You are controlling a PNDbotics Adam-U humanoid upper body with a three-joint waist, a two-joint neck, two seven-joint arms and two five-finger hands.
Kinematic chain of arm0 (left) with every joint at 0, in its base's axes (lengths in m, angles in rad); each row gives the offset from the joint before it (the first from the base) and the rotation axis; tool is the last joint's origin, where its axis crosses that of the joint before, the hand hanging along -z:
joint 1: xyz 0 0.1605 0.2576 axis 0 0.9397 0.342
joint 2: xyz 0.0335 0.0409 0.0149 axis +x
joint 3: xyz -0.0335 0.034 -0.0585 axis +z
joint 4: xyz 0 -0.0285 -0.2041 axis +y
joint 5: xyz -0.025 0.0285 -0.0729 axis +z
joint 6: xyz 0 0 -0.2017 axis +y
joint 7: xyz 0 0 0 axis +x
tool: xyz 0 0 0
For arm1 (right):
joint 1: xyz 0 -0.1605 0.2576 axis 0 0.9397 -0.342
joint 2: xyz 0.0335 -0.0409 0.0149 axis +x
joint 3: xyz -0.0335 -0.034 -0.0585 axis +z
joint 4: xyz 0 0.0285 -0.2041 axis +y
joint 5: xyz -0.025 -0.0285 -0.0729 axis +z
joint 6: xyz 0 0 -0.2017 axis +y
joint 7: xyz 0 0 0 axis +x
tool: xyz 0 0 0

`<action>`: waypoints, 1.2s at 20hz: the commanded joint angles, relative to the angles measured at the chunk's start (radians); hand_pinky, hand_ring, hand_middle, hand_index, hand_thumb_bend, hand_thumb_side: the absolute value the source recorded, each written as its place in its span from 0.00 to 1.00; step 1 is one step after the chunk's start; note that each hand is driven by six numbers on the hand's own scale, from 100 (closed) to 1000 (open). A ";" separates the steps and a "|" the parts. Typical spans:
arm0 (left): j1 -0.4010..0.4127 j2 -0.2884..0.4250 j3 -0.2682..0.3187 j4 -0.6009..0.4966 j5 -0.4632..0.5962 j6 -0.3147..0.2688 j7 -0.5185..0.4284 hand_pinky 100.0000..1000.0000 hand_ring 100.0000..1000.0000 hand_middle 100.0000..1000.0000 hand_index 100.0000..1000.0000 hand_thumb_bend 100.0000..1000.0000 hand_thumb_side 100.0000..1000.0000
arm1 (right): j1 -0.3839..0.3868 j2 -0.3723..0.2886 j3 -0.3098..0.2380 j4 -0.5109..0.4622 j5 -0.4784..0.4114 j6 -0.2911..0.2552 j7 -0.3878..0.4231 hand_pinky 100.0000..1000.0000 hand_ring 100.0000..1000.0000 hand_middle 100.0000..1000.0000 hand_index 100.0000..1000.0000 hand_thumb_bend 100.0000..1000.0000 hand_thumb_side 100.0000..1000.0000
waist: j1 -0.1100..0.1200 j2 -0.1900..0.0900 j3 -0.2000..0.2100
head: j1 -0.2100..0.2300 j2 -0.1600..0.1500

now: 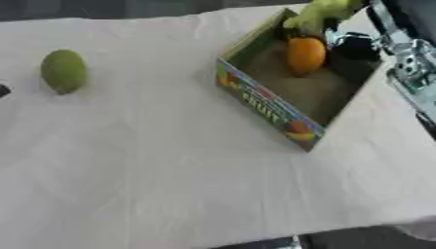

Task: Pick up the objects with one hand, pass them to the other hand, and then place them into the box on the other side of the table.

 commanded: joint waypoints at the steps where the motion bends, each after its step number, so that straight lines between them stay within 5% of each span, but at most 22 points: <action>1: -0.009 0.035 0.029 -0.022 0.005 0.013 0.014 0.50 0.60 0.60 0.76 0.95 0.29 | -0.003 -0.036 -0.016 0.033 0.047 -0.009 0.011 0.90 0.66 0.48 0.59 0.00 0.12 | -0.001 -0.013 0.003 | -0.006 -0.017; 3: -0.011 0.038 0.041 -0.022 0.001 0.019 0.022 0.50 0.61 0.60 0.76 0.95 0.29 | -0.001 -0.037 -0.015 0.049 0.061 -0.015 0.017 0.89 0.68 0.51 0.62 0.00 0.14 | -0.002 -0.012 0.004 | -0.004 -0.017; 6: -0.018 0.041 0.056 -0.017 -0.008 0.029 0.030 0.50 0.61 0.60 0.76 0.96 0.29 | -0.006 -0.035 -0.012 0.080 0.069 -0.025 0.037 0.91 0.80 0.76 0.80 0.00 0.19 | -0.002 -0.012 0.006 | -0.002 -0.017; 9: -0.029 0.045 0.067 -0.011 -0.020 0.038 0.028 0.51 0.61 0.60 0.76 0.97 0.30 | -0.009 -0.038 -0.011 0.097 0.099 -0.056 0.078 0.92 0.87 0.88 0.90 0.00 0.25 | -0.002 -0.011 0.009 | 0.000 -0.016; 12: -0.041 0.052 0.074 -0.005 -0.034 0.044 0.022 0.51 0.62 0.60 0.76 0.97 0.29 | -0.006 -0.042 -0.022 0.100 0.158 -0.071 0.099 0.94 0.91 0.94 0.95 0.10 0.34 | -0.004 -0.010 0.007 | 0.007 -0.013; 16: -0.053 0.056 0.083 0.012 -0.043 0.055 0.017 0.51 0.61 0.60 0.76 0.97 0.30 | 0.005 -0.045 -0.046 0.092 0.196 -0.069 0.123 0.95 0.92 0.94 0.96 0.05 0.49 | -0.005 -0.011 0.003 | 0.014 -0.008; 24: -0.097 0.062 0.089 0.070 -0.039 0.073 0.010 0.50 0.61 0.60 0.76 0.98 0.30 | 0.047 -0.040 -0.113 -0.050 0.100 -0.013 0.051 0.95 0.91 0.92 0.95 0.00 0.31 | -0.007 -0.014 -0.010 | 0.038 -0.001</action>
